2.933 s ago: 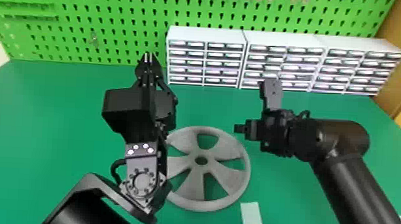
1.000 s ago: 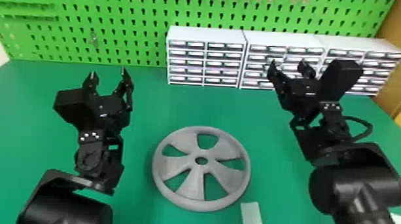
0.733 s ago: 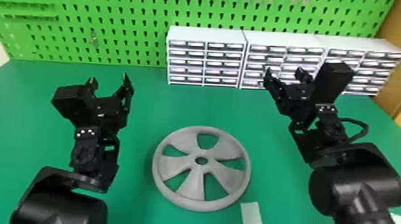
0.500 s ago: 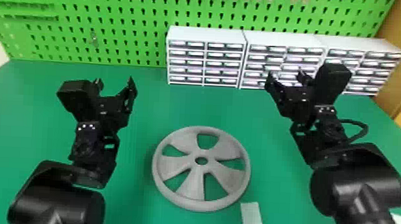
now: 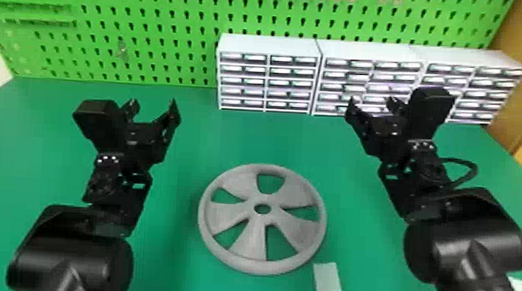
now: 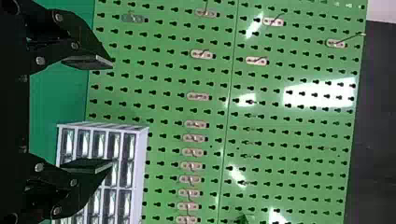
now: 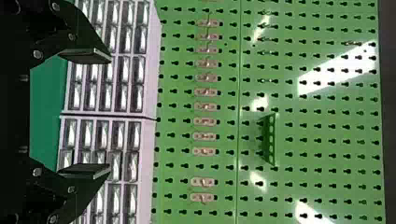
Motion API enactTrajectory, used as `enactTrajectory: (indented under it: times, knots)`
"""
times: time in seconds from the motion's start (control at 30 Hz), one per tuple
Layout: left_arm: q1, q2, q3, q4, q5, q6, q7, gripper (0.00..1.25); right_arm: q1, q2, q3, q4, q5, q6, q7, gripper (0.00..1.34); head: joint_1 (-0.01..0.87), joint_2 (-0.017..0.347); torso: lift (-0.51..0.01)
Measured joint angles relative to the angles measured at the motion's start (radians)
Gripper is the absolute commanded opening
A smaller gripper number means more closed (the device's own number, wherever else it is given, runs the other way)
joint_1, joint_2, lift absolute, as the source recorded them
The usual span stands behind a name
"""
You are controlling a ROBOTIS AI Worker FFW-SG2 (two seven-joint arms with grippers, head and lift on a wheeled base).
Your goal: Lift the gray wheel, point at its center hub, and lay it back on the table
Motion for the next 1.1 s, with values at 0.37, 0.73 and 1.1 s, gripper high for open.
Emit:
enactTrajectory:
  times: [0.37,0.73,1.1]
  knots:
    - [0.000,-0.010,0.017,0.001,-0.010,0.003,-0.014,0.75,-0.007,0.000,0.007,0.006,0.004,0.000,-0.005,0.89,0.692,0.048,-0.096]
    - [-0.138,-0.010,0.041,0.025,-0.062,-0.027,-0.075,0.75,-0.115,0.013,0.018,0.029,-0.002,-0.099,-0.006,0.90,0.692,0.048,-0.096]
    - [-0.367,-0.013,0.048,0.054,-0.126,-0.153,-0.090,0.75,-0.300,0.026,0.013,0.031,0.034,-0.309,-0.042,0.94,0.692,0.048,-0.096]
